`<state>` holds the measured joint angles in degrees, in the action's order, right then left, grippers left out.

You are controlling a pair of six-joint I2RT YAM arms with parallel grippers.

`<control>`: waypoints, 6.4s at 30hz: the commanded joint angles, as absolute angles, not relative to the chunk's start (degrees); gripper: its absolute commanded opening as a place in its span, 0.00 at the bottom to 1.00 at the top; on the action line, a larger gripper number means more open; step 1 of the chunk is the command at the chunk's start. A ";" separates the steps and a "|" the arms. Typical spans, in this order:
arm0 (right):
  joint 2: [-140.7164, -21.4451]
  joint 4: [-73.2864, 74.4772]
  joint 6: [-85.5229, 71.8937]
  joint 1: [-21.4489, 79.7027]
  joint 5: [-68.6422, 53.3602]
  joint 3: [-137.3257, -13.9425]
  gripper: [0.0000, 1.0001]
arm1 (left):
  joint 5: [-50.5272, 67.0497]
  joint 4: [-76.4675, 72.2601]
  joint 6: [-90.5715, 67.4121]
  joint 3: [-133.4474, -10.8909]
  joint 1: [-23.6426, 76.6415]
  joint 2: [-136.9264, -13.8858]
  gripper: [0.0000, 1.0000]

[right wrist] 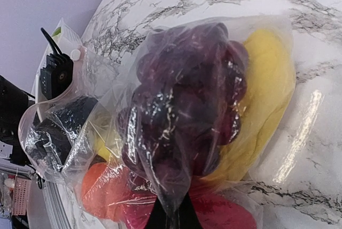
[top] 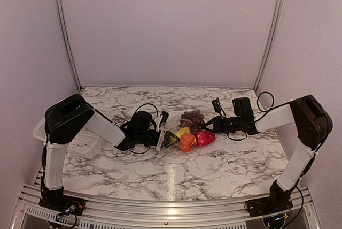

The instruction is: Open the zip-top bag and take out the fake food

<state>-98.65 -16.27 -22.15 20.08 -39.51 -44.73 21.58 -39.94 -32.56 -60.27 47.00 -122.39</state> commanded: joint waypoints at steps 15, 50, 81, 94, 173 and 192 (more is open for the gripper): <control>-90.94 -16.41 -23.45 16.95 -34.70 -38.56 0.00 | 15.54 -31.84 -31.02 -49.91 44.46 -106.59 0.16; -87.37 -15.19 -22.38 14.09 -32.01 -36.66 0.00 | 9.25 -9.32 -29.39 -35.96 36.22 -72.37 0.21; -89.66 -16.48 -22.87 14.07 -34.10 -37.49 0.00 | -2.22 8.80 -35.13 -31.64 -14.31 -61.04 0.38; -89.13 -16.48 -22.87 14.06 -35.15 -37.11 0.00 | 1.89 8.80 -33.68 -31.95 -15.63 -60.29 0.72; -89.98 -14.67 -20.74 14.06 -40.07 -33.44 0.00 | 17.34 -20.97 -28.25 -75.85 51.92 -126.03 0.68; -87.45 -11.90 -19.77 14.07 -35.94 -33.37 0.00 | 16.63 -22.00 -28.39 -70.47 49.19 -121.49 0.39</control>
<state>-89.23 -13.21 -20.67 14.17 -38.37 -33.82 14.74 -21.96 -26.13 -76.99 51.40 -123.66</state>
